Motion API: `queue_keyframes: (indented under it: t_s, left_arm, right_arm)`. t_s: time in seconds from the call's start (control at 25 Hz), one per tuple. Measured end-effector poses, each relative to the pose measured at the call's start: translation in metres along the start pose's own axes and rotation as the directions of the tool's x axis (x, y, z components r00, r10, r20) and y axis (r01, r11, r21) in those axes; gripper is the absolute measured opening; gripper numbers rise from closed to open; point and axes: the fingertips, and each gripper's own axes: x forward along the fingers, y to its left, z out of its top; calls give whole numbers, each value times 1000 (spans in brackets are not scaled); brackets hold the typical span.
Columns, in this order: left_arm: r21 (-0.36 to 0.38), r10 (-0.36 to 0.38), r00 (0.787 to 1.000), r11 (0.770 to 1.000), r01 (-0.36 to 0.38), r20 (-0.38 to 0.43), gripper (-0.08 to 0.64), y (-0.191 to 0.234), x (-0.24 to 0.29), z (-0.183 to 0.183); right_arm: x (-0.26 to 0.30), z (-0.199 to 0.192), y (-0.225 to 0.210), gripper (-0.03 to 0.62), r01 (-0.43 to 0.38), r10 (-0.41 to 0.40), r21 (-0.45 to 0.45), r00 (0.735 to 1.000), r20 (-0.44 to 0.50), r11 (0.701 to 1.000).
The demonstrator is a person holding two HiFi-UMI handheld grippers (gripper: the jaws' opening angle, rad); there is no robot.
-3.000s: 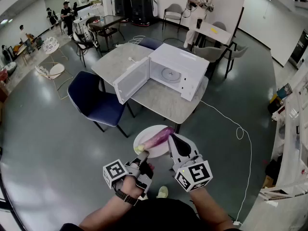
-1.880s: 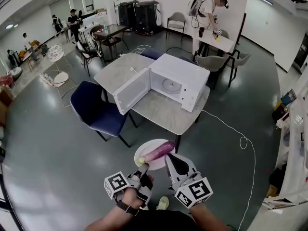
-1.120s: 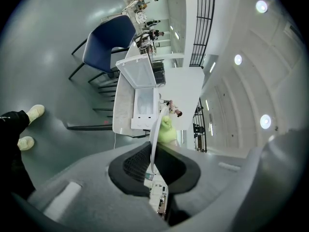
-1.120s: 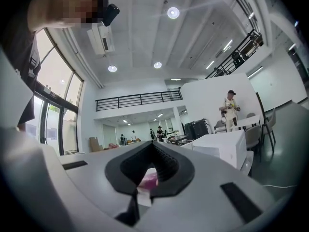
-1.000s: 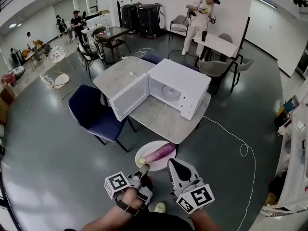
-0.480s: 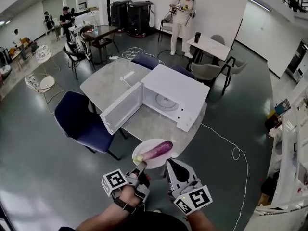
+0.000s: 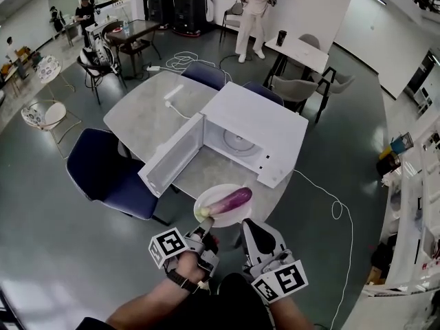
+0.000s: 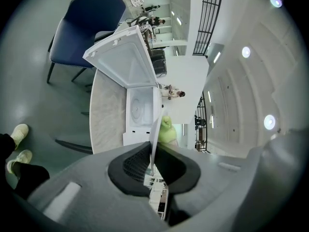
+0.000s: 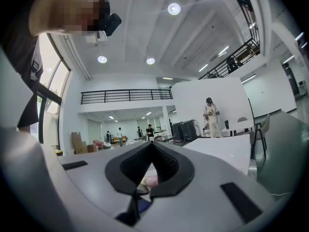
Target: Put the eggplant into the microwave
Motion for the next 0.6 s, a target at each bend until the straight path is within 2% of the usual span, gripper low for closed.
queue_keyframes:
  t_s: [0.24, 0.6]
  left_arm:
    - [-12, 33, 999, 999, -33, 0, 23, 11, 41, 22]
    - [-28, 96, 994, 995, -95, 51, 23, 21, 110, 57]
  right_arm:
    - [33, -3, -29, 2, 4, -4, 4, 1000, -2, 1000]
    - [92, -6, -91, 2, -57, 58, 40, 998, -21, 998]
